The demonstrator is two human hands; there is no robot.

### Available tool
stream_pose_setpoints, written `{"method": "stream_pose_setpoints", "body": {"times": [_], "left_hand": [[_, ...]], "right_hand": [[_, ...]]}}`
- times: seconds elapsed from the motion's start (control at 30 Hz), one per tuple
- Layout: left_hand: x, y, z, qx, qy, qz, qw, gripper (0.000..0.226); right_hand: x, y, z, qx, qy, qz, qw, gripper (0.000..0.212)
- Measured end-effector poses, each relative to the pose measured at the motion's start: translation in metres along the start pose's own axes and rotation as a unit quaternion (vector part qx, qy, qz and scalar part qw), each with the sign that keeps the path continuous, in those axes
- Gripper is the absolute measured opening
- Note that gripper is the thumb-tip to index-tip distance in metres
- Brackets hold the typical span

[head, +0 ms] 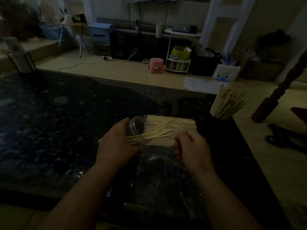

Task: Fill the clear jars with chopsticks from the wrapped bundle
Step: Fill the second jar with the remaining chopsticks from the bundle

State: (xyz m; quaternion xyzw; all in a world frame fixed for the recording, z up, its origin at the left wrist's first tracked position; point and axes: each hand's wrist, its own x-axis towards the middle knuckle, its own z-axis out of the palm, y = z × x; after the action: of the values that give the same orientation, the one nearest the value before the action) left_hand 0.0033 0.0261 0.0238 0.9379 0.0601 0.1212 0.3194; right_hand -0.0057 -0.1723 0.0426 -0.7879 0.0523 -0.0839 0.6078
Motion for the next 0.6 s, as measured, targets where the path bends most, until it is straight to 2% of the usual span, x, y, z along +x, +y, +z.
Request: {"method": "stream_pose_setpoints", "body": {"times": [0.1,0.17,0.23,0.3,0.33,0.37,0.43,0.6], "left_hand": [[0.001,-0.001,-0.001,0.000,0.011,-0.019,1.000,0.104],[0.001,0.000,-0.001,0.004,0.017,-0.026,1.000,0.104],[0.002,0.000,-0.002,0.007,0.018,-0.030,0.999,0.104],[0.002,0.000,-0.002,0.004,0.014,-0.032,0.999,0.104],[0.002,0.000,-0.003,0.002,0.012,-0.033,0.999,0.104],[0.002,0.000,-0.003,0.000,0.011,-0.033,0.999,0.105],[0.002,0.000,-0.004,-0.005,0.011,-0.032,0.999,0.105],[0.003,0.001,-0.007,-0.007,0.014,-0.036,0.999,0.106]], "right_hand": [[-0.001,0.003,0.000,-0.041,-0.091,0.029,0.995,0.027],[-0.003,0.007,0.000,-0.147,-0.168,0.013,0.975,0.026],[-0.004,0.016,0.002,-0.279,-0.246,-0.011,0.928,0.024],[-0.006,0.028,0.006,-0.364,-0.299,-0.028,0.881,0.018],[-0.007,0.034,0.009,-0.383,-0.309,-0.036,0.870,0.021],[-0.008,0.041,0.011,-0.390,-0.306,-0.045,0.867,0.033],[-0.006,0.056,0.015,-0.382,-0.274,-0.061,0.881,0.054],[0.001,0.075,0.026,-0.396,-0.226,-0.033,0.889,0.065]]}}
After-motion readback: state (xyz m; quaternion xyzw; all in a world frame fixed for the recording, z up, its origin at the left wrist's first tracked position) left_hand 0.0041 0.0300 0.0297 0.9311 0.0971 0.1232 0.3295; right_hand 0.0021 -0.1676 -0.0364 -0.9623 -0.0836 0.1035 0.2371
